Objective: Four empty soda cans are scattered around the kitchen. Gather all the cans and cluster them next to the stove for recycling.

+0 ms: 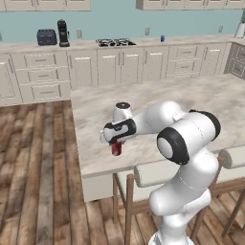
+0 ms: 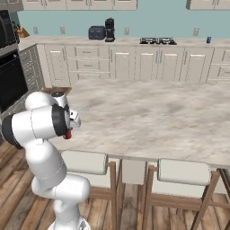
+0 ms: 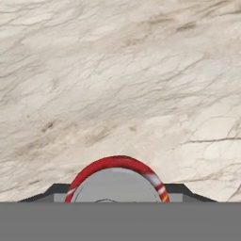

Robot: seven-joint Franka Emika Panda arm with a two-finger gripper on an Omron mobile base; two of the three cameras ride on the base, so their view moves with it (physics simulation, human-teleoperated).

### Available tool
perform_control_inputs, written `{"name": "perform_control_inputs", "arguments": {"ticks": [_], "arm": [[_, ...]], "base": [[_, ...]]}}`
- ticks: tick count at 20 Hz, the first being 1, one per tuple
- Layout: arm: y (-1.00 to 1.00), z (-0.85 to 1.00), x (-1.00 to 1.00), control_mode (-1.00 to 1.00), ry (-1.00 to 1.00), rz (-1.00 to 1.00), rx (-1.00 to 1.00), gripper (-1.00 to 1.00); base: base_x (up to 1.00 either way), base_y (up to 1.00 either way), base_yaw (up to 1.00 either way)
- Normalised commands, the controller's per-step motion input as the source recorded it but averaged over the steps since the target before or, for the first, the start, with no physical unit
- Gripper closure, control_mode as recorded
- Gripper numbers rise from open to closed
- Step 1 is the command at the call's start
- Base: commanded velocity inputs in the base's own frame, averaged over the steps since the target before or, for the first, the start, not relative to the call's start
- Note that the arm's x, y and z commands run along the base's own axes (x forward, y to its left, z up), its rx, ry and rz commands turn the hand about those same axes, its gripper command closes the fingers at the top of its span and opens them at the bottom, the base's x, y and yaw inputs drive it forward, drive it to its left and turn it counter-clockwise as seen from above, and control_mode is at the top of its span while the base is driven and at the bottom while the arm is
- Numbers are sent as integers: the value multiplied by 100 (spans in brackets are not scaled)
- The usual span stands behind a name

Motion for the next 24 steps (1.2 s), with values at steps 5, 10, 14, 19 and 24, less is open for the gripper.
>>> {"name": "perform_control_inputs", "arguments": {"ticks": [5, 10, 14, 19, 24], "arm": [[0, 0, -1, -100, 0, 0, 0, 100], [0, 33, -21, -100, 3, 0, -1, 100], [0, 47, -34, -100, 4, 0, -2, 100], [-2, 50, -34, -100, 5, 0, -2, 100], [0, 14, -12, 100, 2, -1, -1, 100]], "base": [[0, 0, 0], [0, 0, 0], [0, 0, 0], [0, 0, 0], [-3, 0, 0]]}}
